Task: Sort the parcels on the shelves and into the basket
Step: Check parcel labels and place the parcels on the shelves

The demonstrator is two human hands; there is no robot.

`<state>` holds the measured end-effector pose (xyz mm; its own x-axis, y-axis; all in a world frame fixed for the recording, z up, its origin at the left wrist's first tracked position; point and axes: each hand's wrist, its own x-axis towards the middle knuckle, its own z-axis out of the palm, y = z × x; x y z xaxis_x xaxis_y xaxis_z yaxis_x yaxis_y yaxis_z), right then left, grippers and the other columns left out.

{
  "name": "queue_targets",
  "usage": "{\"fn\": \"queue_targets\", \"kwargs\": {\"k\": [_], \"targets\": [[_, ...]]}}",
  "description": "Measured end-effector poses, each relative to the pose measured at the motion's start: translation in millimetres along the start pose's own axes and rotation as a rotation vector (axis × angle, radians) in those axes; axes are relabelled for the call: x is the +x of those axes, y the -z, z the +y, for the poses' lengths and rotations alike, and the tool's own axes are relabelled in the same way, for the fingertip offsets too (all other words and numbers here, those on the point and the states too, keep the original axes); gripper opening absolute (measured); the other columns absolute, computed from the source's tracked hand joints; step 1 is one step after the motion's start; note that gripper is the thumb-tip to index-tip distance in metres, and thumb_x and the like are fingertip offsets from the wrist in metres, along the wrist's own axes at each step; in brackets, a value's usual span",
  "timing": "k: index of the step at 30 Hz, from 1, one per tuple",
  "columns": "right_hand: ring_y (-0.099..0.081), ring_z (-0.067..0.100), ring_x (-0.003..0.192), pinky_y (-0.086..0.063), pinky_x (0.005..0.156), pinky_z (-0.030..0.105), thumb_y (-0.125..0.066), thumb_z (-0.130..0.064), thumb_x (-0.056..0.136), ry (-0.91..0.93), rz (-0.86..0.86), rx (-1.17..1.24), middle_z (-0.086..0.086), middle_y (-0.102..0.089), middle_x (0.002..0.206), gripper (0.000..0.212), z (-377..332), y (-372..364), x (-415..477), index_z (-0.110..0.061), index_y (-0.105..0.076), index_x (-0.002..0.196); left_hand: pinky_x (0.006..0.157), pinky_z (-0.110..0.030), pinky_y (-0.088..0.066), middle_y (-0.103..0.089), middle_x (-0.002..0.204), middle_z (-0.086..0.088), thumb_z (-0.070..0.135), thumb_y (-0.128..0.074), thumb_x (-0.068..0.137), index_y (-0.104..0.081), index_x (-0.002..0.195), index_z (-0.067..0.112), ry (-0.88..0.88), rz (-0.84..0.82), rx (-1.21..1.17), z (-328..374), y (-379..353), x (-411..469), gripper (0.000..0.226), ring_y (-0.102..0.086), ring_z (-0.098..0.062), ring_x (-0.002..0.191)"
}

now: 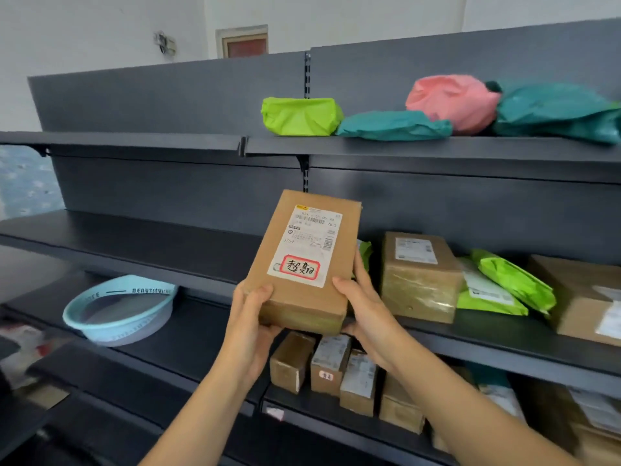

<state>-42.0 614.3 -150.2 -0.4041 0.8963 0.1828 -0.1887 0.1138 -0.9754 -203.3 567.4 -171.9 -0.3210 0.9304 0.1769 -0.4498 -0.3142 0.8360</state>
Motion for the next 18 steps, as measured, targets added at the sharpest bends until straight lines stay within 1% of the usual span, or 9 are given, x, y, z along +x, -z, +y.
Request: {"fn": "queue_targets", "kwargs": {"k": [1,3,7,9,10,12,14,16,18], "targets": [[-0.048,0.013,0.124,-0.046,0.099,0.052,-0.054,-0.033,0.093,0.012,0.0,0.002,-0.015,-0.044,0.141,0.064,-3,9,-19,-0.066,-0.018,0.135,0.095,-0.052,-0.048,-0.061,0.126,-0.006,0.035,-0.069,0.066,-0.047,0.129,0.023,-0.005,-0.027,0.001,-5,-7,-17,0.067,-0.056,-0.024,0.118],[-0.049,0.011,0.125,-0.043,0.103,0.049,-0.055,-0.031,0.093,0.032,0.005,-0.007,-0.017,-0.047,0.139,0.067,-8,28,-56,-0.062,-0.017,0.138,0.096,-0.055,-0.046,-0.058,0.13,-0.009,0.038,-0.07,0.064,-0.044,0.133,0.02,-0.025,-0.083,0.021,-15,-23,-49,0.076,-0.054,-0.027,0.12],[-0.057,0.009,0.116,-0.045,0.101,0.045,-0.063,-0.03,0.087,0.051,0.127,0.023,-0.017,-0.058,0.128,0.072,-19,73,-130,-0.057,-0.022,0.141,0.096,-0.058,-0.045,-0.055,0.132,-0.01,0.042,-0.067,0.07,-0.043,0.133,0.022,0.017,-0.214,0.115,-34,-65,-106,0.07,-0.053,-0.029,0.121],[-0.059,0.013,0.115,-0.048,0.097,0.047,-0.063,-0.034,0.08,0.048,0.205,0.032,-0.014,-0.061,0.125,0.073,-25,99,-167,-0.056,-0.027,0.139,0.098,-0.059,-0.043,-0.057,0.129,-0.007,0.049,-0.066,0.066,-0.046,0.124,0.026,0.091,-0.249,0.167,-45,-90,-128,0.065,-0.051,-0.03,0.122],[-0.059,0.015,0.115,-0.05,0.093,0.047,-0.06,-0.033,0.081,0.044,0.237,0.041,-0.013,-0.062,0.125,0.069,-27,113,-185,-0.055,-0.03,0.138,0.099,-0.057,-0.042,-0.058,0.127,-0.006,0.051,-0.065,0.066,-0.048,0.119,0.027,0.138,-0.266,0.183,-51,-103,-137,0.061,-0.051,-0.029,0.122],[-0.059,0.018,0.115,-0.053,0.083,0.044,-0.055,-0.029,0.089,0.027,0.298,0.055,-0.011,-0.062,0.126,0.057,-31,145,-223,-0.054,-0.035,0.136,0.099,-0.052,-0.044,-0.061,0.126,-0.004,0.056,-0.057,0.078,-0.052,0.122,0.03,0.237,-0.36,0.205,-63,-132,-149,0.051,-0.054,-0.026,0.12],[-0.057,0.021,0.117,-0.051,0.088,0.047,-0.055,-0.032,0.086,0.002,0.367,0.051,-0.008,-0.062,0.127,0.055,-34,176,-262,-0.052,-0.039,0.135,0.098,-0.052,-0.046,-0.063,0.125,0.0,0.059,-0.044,0.088,-0.051,0.129,0.038,0.354,-0.527,0.232,-79,-161,-158,0.047,-0.056,-0.023,0.119],[-0.057,0.022,0.118,-0.046,0.097,0.049,-0.057,-0.036,0.08,-0.025,0.434,0.021,-0.006,-0.061,0.128,0.059,-34,204,-301,-0.05,-0.04,0.135,0.097,-0.054,-0.045,-0.063,0.125,0.005,0.069,-0.05,0.079,-0.045,0.131,0.049,0.486,-0.636,0.278,-101,-189,-166,0.056,-0.057,-0.022,0.118],[-0.058,0.023,0.117,-0.048,0.095,0.047,-0.059,-0.038,0.078,-0.067,0.479,0.009,-0.004,-0.06,0.129,0.06,-33,225,-340,-0.048,-0.041,0.135,0.098,-0.056,-0.043,-0.061,0.127,0.007,0.073,-0.062,0.068,-0.038,0.131,0.057,0.585,-0.711,0.318,-129,-217,-174,0.069,-0.056,-0.023,0.118]]}}
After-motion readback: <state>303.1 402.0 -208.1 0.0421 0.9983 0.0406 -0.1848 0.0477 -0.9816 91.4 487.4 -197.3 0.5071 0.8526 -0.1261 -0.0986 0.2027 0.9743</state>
